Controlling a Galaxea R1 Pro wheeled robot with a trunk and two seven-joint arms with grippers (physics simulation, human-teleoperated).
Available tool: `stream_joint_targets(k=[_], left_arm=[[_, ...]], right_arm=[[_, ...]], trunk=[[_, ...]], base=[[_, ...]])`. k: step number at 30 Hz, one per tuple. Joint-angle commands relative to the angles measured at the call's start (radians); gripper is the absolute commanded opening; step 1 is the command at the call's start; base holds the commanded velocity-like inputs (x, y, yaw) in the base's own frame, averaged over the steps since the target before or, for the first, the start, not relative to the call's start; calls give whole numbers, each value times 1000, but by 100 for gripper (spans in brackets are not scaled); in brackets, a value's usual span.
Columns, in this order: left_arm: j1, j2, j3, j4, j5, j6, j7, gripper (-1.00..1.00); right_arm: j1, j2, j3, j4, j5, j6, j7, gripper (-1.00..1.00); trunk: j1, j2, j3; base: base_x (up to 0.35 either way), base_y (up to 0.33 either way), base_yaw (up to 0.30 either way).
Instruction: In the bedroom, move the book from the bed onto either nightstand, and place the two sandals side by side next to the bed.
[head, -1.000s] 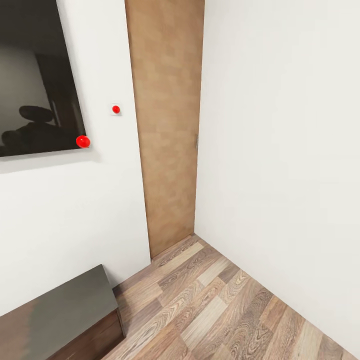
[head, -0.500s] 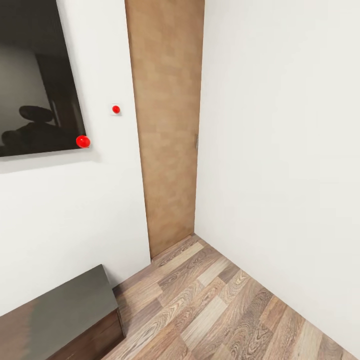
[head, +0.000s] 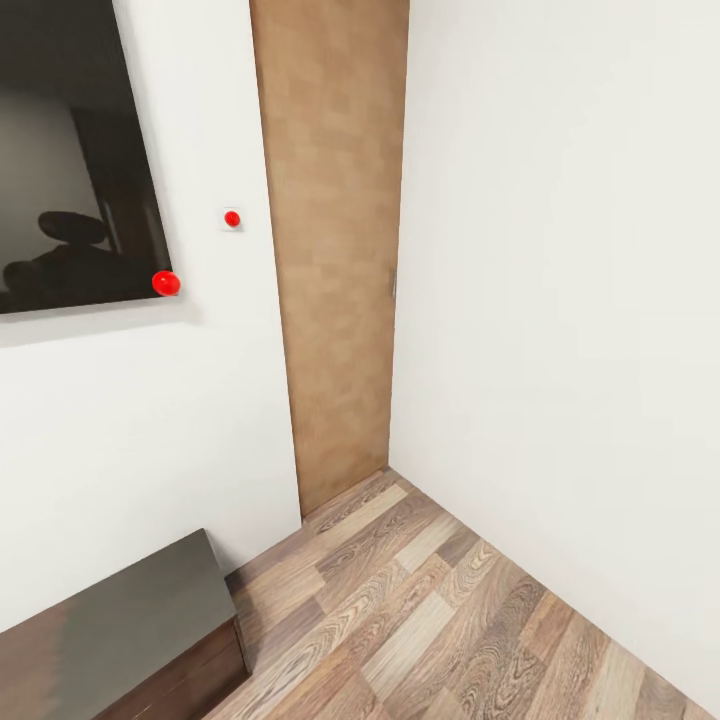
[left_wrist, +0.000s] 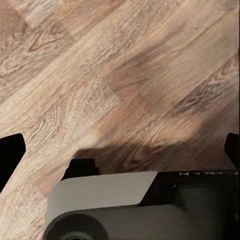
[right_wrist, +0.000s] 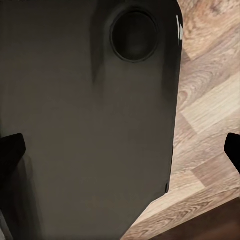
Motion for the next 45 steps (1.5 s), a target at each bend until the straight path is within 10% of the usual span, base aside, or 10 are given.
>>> stream_joint_targets(k=[1,11,18,25,32,40,45], left_arm=[[0,-5,0,-23,0,22,0,100],[-61,-27,0,-225,0,152,-51,100],[-128,-23,-2,-298,-1,158,-464,100],[-136,-20,1,-488,30,210,-676,100],[-136,17,38,-577,143,319,-737,100],[-136,23,50,-584,172,327,-733,100],[-136,24,51,-584,173,327,-732,100]], right_arm=[[0,0,-1,0,0,0,1,100],[0,-1,-1,-10,-1,0,1,100],[0,-2,-1,-11,-1,0,1,100],[0,-3,-3,-14,-1,-2,1,100],[0,-7,-5,-81,-1,-2,5,100],[-1,10,-7,-489,-7,25,-10,100],[-38,56,-7,-579,-160,23,-131,100]], trunk=[[0,0,-1],[0,0,-1],[0,0,-1],[0,0,-1],[0,0,-1],[0,0,-1],[0,0,-1]], base=[[0,0,0],[0,0,0],[0,0,0],[0,0,0],[0,0,0],[0,0,0],[0,0,0]])
